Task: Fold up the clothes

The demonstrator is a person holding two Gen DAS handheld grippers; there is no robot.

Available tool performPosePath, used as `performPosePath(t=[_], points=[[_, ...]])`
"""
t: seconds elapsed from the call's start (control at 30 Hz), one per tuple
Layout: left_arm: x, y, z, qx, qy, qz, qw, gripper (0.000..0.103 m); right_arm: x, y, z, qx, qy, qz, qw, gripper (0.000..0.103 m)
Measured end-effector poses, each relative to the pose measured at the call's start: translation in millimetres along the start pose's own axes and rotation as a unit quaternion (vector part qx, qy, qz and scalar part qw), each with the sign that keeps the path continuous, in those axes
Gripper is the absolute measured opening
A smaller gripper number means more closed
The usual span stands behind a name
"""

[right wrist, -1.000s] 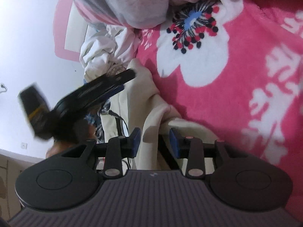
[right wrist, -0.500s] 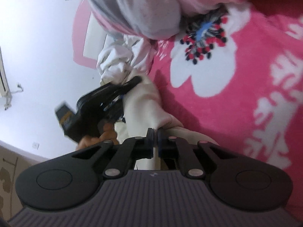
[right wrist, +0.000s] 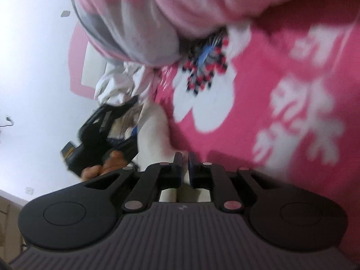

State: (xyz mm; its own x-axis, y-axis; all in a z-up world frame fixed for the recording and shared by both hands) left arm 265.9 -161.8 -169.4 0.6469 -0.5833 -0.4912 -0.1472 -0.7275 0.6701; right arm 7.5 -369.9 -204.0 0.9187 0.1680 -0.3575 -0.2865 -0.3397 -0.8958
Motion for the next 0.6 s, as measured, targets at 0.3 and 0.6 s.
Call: performPosePath(t=[0.3,0.6], points=[[-84,10,-22,0.055,0.013,0.014,0.9983,0.069,3,-48,2,-0.247,-0.042,-0.004,0.968,0.014],[-182,-11,70,0.201,-0.051,-0.045,0.9773,0.068,26,-54,36,-0.419,-0.074,0.05,0.904,0.013]])
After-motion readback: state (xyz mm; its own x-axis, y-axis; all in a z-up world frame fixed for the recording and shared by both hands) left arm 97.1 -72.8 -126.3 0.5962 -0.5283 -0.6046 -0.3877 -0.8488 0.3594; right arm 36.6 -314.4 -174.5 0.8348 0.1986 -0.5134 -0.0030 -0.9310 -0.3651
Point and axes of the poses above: each gripper's, at about its wrist camera, not at the fingertips, and x roughly the way its jaws point, y to its right, z to its underside, the point moved 3 cm from there along x, roughly the way its jaws point, and after that the axes turned 11 degrees about y, right-handed, at the moved point
